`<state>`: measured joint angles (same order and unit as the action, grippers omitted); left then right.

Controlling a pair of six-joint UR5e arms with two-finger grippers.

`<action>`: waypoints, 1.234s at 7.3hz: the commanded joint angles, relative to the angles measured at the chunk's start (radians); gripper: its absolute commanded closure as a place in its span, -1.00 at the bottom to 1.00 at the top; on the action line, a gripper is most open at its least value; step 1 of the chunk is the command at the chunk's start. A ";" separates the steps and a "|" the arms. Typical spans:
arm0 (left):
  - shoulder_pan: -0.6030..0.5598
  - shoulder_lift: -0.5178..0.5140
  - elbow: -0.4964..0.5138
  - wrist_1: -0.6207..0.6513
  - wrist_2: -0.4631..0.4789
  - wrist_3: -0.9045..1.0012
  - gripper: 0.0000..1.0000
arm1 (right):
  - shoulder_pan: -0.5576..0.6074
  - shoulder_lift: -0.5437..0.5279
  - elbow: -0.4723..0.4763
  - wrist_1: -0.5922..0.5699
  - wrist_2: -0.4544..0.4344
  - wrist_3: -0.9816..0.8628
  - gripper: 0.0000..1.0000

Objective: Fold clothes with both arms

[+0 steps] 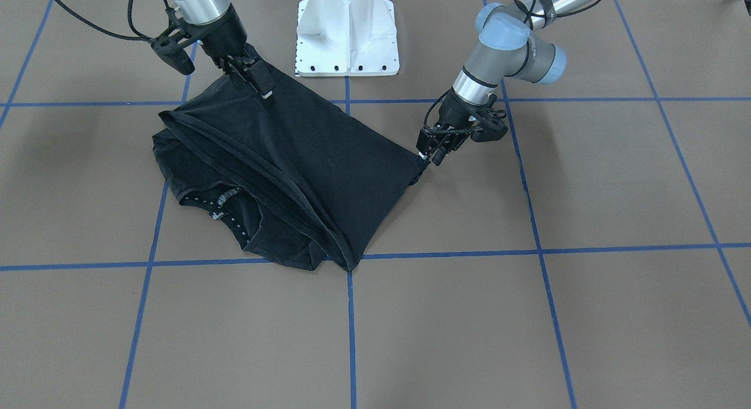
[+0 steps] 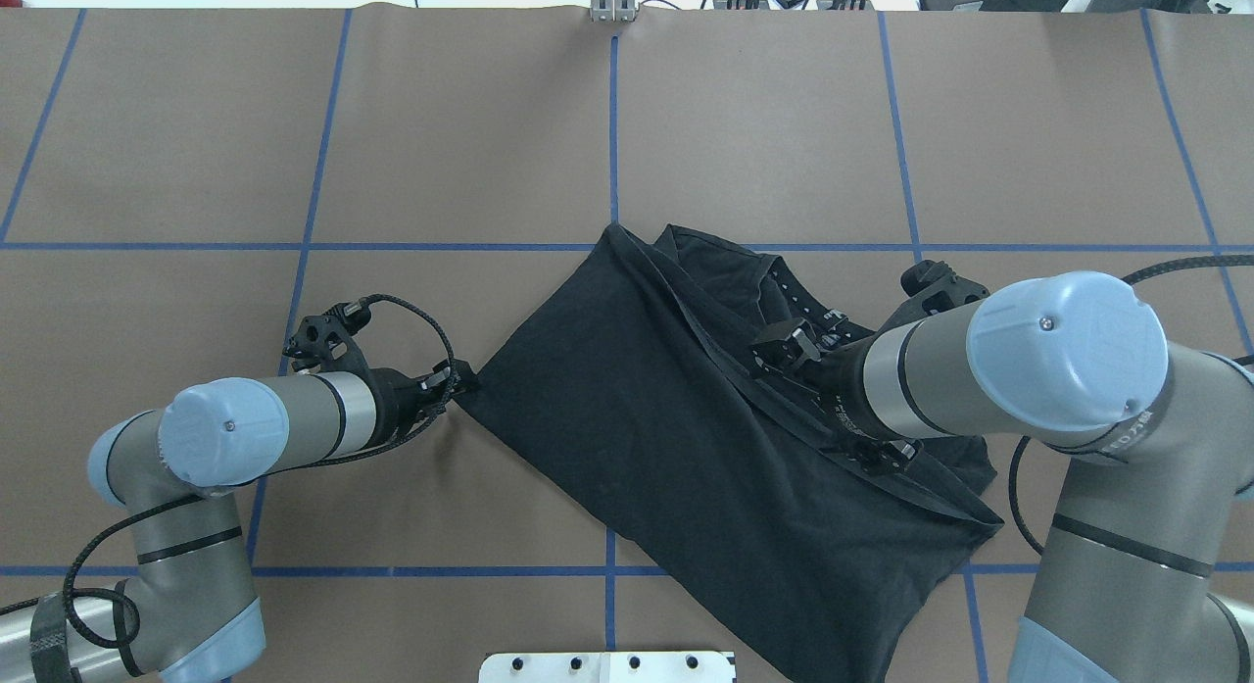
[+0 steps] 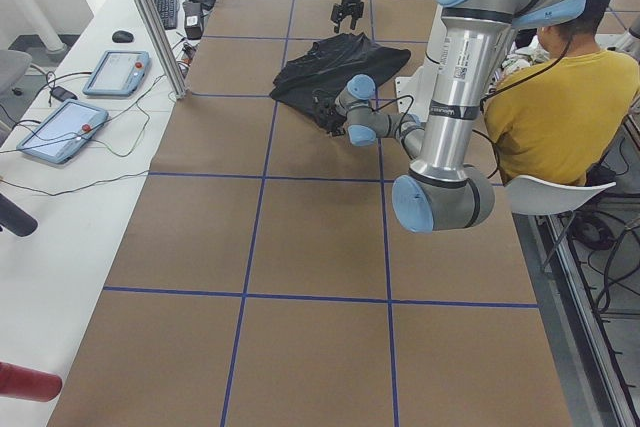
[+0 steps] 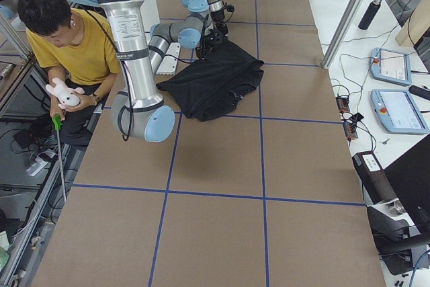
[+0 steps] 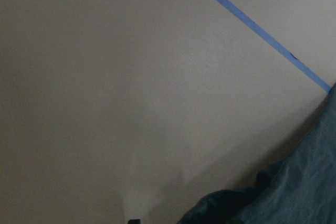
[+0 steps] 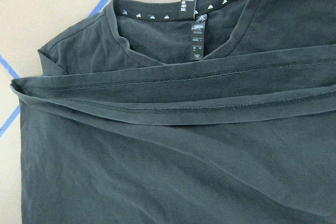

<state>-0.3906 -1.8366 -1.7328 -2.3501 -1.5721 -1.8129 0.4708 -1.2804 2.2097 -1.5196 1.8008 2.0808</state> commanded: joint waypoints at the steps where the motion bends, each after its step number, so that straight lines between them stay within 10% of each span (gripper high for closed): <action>1: 0.001 -0.004 -0.008 0.002 -0.002 0.000 1.00 | 0.003 0.001 -0.001 -0.002 0.000 0.001 -1.00; 6: -0.061 -0.006 -0.065 0.069 -0.005 0.114 1.00 | 0.014 0.001 0.001 -0.002 0.003 0.001 -1.00; 9: -0.313 -0.199 0.217 0.051 -0.009 0.384 1.00 | 0.018 0.006 0.007 0.004 0.017 0.001 -1.00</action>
<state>-0.6068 -1.9267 -1.6623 -2.2936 -1.5796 -1.5240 0.4865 -1.2770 2.2139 -1.5190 1.8111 2.0816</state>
